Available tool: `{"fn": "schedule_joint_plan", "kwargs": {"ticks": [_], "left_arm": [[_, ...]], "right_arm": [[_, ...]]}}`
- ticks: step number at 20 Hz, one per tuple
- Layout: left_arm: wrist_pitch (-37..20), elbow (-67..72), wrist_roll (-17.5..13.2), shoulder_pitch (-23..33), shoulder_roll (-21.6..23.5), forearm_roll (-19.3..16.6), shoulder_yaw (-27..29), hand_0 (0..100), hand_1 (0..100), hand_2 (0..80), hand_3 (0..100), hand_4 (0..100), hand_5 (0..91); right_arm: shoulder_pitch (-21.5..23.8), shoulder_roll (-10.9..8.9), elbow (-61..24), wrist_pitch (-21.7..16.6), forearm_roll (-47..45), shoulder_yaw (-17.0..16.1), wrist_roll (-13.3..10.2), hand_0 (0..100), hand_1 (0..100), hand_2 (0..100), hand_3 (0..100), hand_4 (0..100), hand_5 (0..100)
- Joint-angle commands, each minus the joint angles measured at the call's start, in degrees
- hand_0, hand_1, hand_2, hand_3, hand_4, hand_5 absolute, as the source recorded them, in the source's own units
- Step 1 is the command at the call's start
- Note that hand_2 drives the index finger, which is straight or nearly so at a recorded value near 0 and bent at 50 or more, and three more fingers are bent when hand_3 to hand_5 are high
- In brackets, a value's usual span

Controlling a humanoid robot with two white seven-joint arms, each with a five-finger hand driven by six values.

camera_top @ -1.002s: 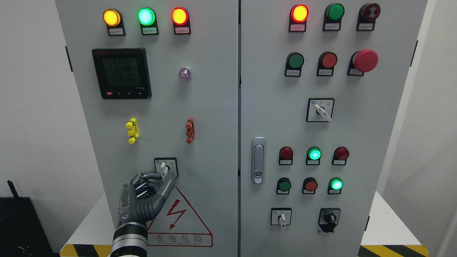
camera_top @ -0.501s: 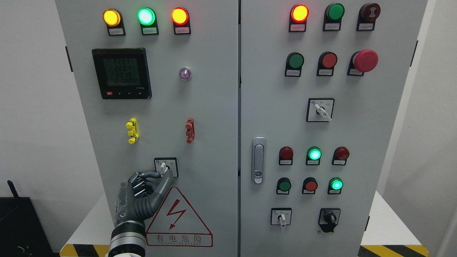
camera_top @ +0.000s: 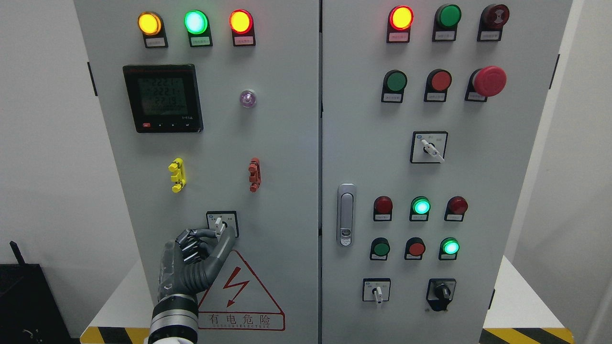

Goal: Turn on light switch 1

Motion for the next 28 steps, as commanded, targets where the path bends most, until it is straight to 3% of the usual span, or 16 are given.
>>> {"fn": "schedule_joint_plan", "kwargs": {"ticks": [1, 28], "left_arm": [[0.0, 0.0, 0.0, 0.0, -0.1, -0.1, -0.6, 14, 71, 56.0, 91, 92, 85.6], [1.5, 0.0, 0.0, -0.8, -0.1, -0.3, -0.6, 17, 67, 58.4, 92, 91, 86.2]], "right_arm": [[0.0, 0.0, 0.0, 0.0, -1.4, 0.0, 0.0, 0, 0, 0, 0, 0, 0], [0.0, 0.0, 0.0, 0.0, -1.4, 0.0, 0.0, 0, 0, 0, 0, 0, 0]]}}
